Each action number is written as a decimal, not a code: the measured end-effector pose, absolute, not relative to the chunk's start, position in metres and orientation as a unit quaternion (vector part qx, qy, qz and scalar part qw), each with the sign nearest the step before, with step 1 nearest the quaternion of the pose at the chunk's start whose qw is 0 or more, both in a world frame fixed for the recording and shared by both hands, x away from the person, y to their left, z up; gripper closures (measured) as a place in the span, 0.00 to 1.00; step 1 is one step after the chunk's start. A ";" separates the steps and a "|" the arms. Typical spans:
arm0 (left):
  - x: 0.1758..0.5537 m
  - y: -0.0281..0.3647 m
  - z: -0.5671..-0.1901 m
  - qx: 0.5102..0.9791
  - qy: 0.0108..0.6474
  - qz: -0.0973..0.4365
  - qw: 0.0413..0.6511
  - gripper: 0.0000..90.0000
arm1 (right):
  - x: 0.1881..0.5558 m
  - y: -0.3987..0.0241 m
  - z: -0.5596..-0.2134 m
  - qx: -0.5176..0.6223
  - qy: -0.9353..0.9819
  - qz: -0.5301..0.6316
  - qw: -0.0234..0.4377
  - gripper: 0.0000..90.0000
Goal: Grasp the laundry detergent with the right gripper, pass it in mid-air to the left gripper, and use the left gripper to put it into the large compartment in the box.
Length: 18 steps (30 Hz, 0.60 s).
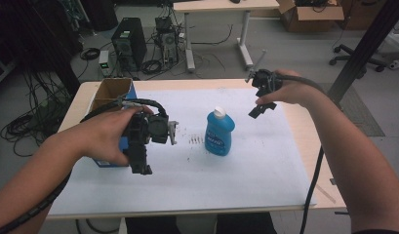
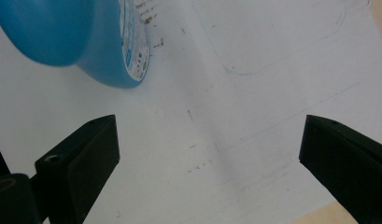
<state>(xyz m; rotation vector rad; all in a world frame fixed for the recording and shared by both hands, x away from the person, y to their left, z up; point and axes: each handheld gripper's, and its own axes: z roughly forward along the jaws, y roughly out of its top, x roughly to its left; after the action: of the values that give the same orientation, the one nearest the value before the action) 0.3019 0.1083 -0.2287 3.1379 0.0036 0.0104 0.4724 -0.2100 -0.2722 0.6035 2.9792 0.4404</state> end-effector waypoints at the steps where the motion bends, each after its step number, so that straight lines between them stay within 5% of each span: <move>1: 0.302 0.108 -0.229 1.000 0.001 0.004 0.002 0.00 | 0.470 -0.212 -0.274 0.199 0.969 0.144 0.033 0.06; 18: 0.306 0.106 -0.235 1.000 -0.001 0.000 -0.001 0.00 | 0.427 -0.238 -0.328 0.202 0.949 0.241 0.017 0.06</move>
<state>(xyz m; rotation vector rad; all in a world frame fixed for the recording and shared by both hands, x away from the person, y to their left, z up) 0.3057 0.1059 -0.2349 3.1436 -0.0024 0.0010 0.4273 -0.2380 -0.3280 0.6277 2.9497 0.7489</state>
